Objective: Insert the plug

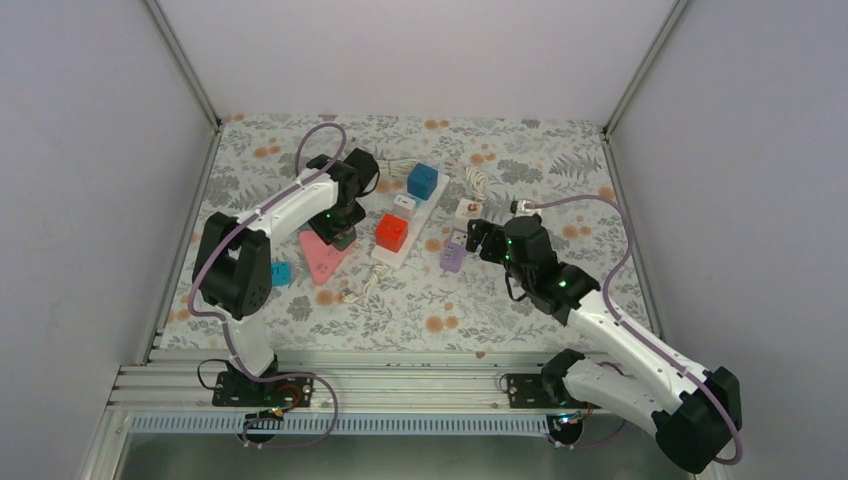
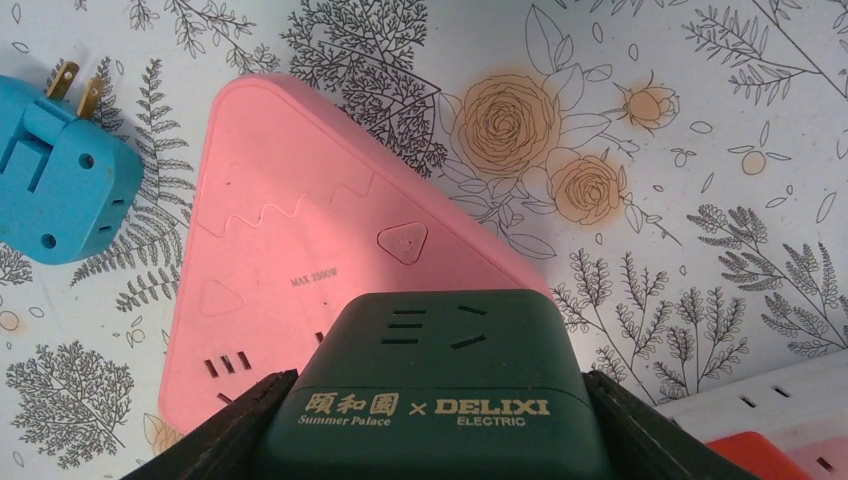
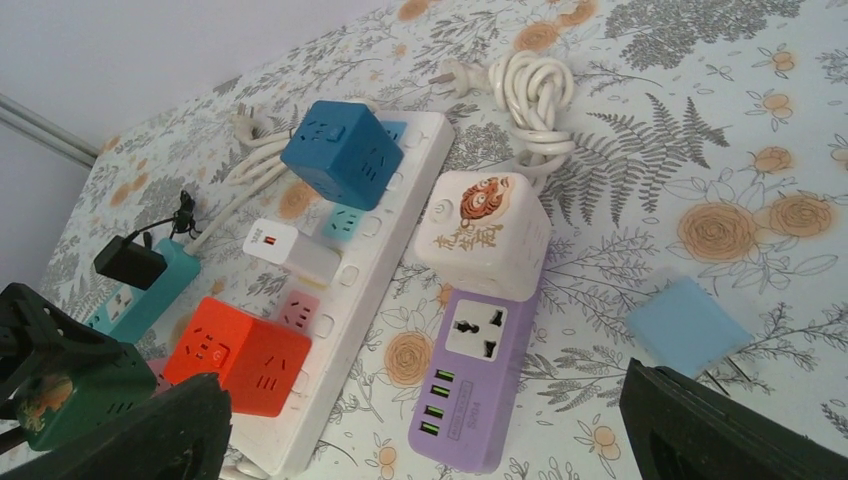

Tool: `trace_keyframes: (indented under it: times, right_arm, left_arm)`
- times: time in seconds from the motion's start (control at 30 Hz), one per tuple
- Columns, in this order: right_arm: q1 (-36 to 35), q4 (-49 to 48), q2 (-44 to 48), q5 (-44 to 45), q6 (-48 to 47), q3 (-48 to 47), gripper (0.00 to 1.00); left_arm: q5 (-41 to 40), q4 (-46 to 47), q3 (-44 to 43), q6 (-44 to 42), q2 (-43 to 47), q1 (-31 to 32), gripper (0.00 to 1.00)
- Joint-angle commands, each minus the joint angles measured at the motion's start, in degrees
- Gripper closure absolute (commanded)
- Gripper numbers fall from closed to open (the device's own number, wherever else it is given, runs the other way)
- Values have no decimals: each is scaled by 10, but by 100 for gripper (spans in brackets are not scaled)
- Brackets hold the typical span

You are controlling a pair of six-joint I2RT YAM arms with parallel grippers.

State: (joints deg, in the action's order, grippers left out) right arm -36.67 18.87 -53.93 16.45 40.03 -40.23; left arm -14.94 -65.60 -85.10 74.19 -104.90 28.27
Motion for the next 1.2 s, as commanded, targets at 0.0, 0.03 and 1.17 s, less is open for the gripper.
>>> trace_keyframes:
  times: [0.0, 0.03, 1.17]
  right_arm:
    - [3, -21, 22, 33, 22, 29, 0]
    - [3, -24, 25, 33, 22, 33, 0]
    - [15, -34, 17, 39, 15, 52, 0]
  left_arm:
    - [-3, 2, -10, 22, -3, 1, 48]
    - [0, 1, -10, 24, -6, 0, 48]
    - [-58, -58, -80, 82, -58, 22, 47]
